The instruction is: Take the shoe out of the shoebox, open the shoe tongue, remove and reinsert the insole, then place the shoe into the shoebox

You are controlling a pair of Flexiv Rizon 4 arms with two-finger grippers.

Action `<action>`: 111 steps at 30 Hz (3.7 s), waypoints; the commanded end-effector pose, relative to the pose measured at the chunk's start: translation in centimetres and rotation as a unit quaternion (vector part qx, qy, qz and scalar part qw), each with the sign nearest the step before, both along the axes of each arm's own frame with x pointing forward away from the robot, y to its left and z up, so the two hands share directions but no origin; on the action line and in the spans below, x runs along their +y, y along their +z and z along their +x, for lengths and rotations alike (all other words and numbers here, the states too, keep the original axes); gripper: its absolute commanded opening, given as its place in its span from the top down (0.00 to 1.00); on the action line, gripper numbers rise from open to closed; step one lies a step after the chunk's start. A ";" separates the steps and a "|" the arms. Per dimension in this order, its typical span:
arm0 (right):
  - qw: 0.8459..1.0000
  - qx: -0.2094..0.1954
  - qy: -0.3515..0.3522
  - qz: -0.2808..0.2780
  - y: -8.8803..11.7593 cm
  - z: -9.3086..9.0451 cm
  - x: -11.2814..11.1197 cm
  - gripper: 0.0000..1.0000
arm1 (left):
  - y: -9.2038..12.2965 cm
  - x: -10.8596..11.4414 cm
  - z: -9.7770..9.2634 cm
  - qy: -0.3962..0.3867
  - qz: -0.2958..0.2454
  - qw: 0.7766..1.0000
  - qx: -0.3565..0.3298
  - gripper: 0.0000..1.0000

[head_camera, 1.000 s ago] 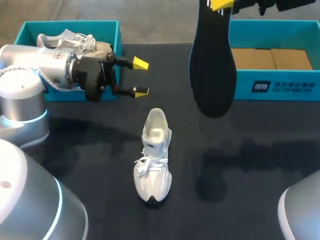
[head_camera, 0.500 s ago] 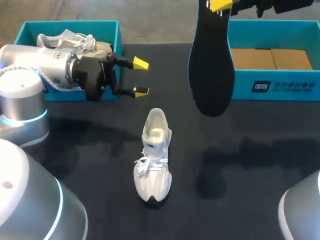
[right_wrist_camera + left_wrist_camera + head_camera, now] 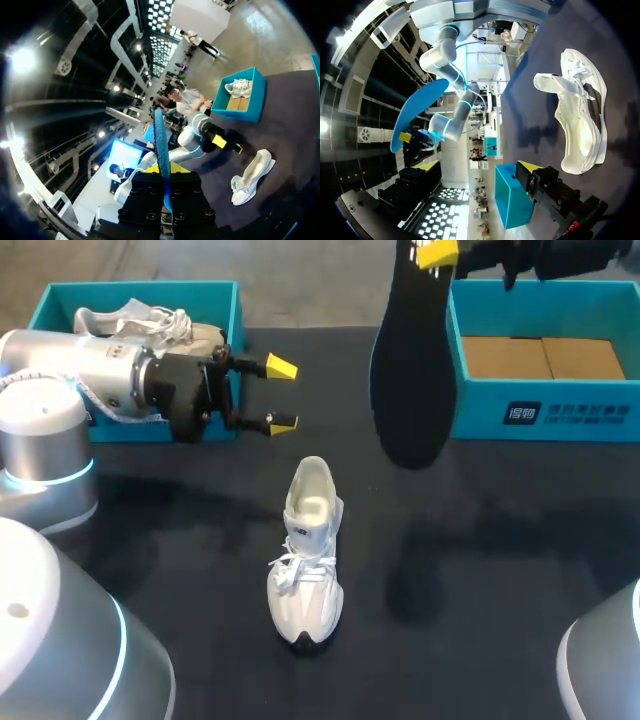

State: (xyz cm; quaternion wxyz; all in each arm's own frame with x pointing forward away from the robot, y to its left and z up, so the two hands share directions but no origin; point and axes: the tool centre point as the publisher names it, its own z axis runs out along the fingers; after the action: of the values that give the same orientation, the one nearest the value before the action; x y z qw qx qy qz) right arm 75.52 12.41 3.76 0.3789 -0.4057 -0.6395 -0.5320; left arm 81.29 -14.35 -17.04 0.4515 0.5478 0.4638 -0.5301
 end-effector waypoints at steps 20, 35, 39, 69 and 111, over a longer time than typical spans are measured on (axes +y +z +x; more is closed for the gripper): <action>0.995 0.079 -0.059 0.035 -9.6 6.0 -1.5 1.00 | -0.1 -0.1 -0.1 0.001 0.000 1.000 -0.001 0.00; 0.995 0.079 -0.059 0.035 -9.6 6.0 -1.5 1.00 | -0.1 -0.1 -0.1 0.001 0.000 1.000 -0.001 0.00; 0.993 0.090 -0.066 0.024 -11.2 6.7 -1.5 1.00 | -0.1 -0.1 -0.1 0.001 0.000 1.000 -0.001 0.00; 0.958 0.284 -0.047 -0.016 -15.4 12.7 3.9 1.00 | -0.1 -0.1 -0.1 0.001 0.000 1.000 -0.001 0.00; 0.919 0.387 -0.042 0.058 -19.0 12.7 6.9 1.00 | -0.1 -0.1 -0.1 0.001 0.000 1.000 -0.001 0.00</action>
State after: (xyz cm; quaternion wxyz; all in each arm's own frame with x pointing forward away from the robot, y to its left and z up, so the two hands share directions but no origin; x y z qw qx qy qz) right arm 87.85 19.08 -15.11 0.5955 -0.5852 -0.3907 -0.3876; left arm 81.26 -14.34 -16.99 0.4511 0.5481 0.4643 -0.5297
